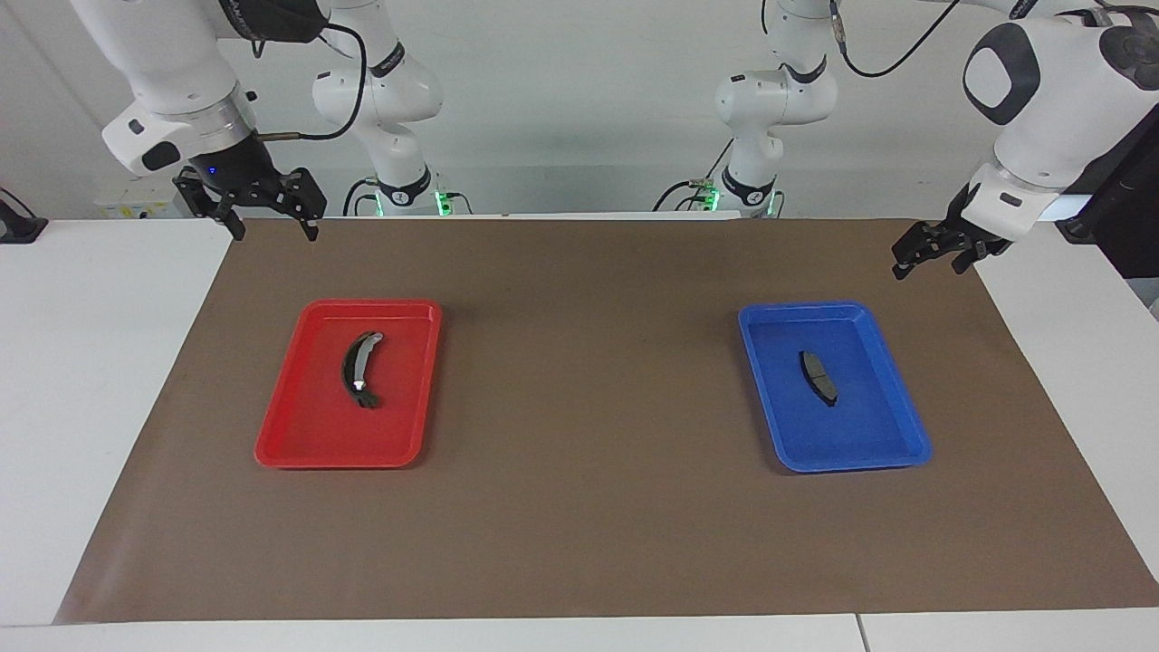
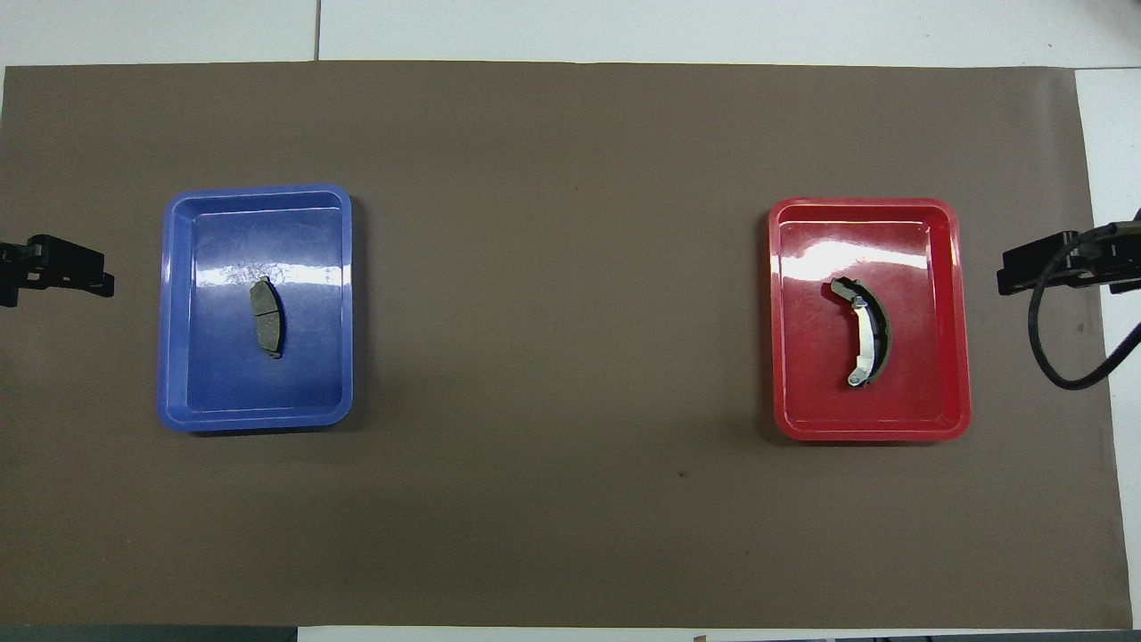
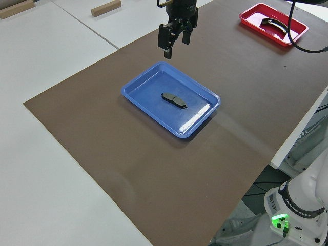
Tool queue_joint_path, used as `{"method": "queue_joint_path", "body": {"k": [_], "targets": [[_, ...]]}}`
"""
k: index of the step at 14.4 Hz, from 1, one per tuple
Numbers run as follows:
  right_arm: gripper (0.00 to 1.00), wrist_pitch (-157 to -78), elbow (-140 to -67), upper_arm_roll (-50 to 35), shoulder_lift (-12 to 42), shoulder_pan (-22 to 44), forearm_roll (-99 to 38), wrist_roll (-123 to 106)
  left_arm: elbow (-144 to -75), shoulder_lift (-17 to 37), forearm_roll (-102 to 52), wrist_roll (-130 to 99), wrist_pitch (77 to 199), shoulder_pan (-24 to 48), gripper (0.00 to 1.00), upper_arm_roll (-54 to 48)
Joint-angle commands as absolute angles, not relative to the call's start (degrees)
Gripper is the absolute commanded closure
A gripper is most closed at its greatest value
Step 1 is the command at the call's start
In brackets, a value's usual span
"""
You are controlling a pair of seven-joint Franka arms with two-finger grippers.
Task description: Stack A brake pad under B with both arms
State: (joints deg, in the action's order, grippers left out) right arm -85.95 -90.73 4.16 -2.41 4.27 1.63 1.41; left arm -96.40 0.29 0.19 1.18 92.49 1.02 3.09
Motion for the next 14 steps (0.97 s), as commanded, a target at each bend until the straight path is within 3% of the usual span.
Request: {"method": "queue_joint_path", "body": {"k": [1, 6, 10, 14], "targets": [[0.0, -86.66, -90.97, 3.87, -2.72, 3.87, 2.29, 0.88, -97.03, -0.35, 0.18, 1.49, 92.46, 0.79, 0.01, 3.08], [0.0, -86.66, -90.97, 3.87, -2.72, 3.78, 2.29, 0.88, -98.16, -0.7, 0.18, 1.32, 92.1, 1.4, 0.02, 2.99], [0.0, -86.57, -90.97, 3.87, -2.72, 3.61, 2.29, 0.79, -114.4, -6.15, 0.18, 1.41, 109.75, 3.06, 0.05, 2.55], [0.0, -86.84, -92.02, 3.87, -3.16, 3.6, 2.11, 1.05, -124.24, -4.23, 0.18, 1.5, 123.35, 5.36, 0.05, 2.55]]}}
